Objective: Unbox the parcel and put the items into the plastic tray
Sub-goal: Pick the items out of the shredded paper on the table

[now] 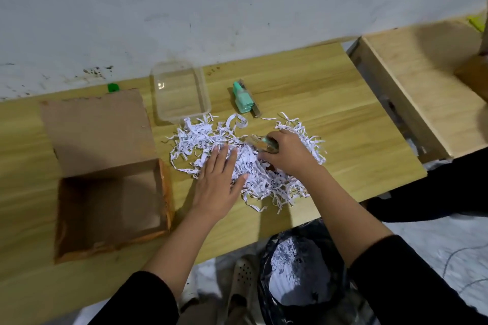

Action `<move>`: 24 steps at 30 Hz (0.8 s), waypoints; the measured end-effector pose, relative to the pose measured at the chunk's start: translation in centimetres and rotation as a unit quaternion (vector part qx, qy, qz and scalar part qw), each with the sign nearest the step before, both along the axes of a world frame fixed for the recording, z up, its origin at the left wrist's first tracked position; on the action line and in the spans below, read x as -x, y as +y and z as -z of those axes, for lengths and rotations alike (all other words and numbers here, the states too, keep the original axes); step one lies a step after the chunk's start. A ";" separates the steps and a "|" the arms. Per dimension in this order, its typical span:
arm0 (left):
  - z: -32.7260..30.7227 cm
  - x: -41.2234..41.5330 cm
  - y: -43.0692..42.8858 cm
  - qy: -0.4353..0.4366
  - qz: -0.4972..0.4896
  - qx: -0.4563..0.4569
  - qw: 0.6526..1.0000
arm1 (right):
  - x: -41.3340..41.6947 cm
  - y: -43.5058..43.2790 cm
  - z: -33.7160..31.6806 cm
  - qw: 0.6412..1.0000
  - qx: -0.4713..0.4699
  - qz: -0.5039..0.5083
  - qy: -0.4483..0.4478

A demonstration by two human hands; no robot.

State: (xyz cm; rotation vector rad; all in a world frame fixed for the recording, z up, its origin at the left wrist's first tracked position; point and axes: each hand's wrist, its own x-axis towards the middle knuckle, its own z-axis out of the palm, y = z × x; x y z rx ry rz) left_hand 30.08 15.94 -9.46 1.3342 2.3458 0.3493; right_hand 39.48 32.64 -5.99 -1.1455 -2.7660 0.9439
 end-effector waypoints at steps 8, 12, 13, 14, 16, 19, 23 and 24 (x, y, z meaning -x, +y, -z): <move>0.2 -0.1 0.3 -0.003 -0.009 -0.004 1.000 | 1.6 3.3 -4.5 0.982 0.026 0.111 0.149; 0.3 -0.3 0.3 -0.003 -0.020 -0.021 1.000 | 3.6 6.4 -3.6 0.980 -0.003 0.149 0.135; 0.4 -0.2 0.4 -0.003 -0.025 -0.024 0.999 | 4.0 6.8 -2.7 0.980 -0.001 0.158 0.122; 0.3 -0.2 0.4 -0.005 -0.028 -0.027 0.999 | 4.3 7.1 -1.8 0.981 0.001 0.164 0.106; 0.3 0.0 0.4 -0.009 -0.031 -0.029 0.999 | 4.7 7.4 -0.1 0.982 -0.003 0.171 0.081; 0.4 0.2 0.4 -0.001 -0.024 -0.034 0.999 | 5.3 7.8 1.4 0.982 -0.017 0.178 0.067; 0.4 0.2 0.4 0.000 -0.027 -0.046 0.999 | 5.9 8.4 1.9 0.989 -0.026 0.136 0.054; 0.3 0.1 0.4 0.000 -0.027 -0.051 0.998 | 5.9 8.4 1.8 0.991 -0.021 0.119 0.048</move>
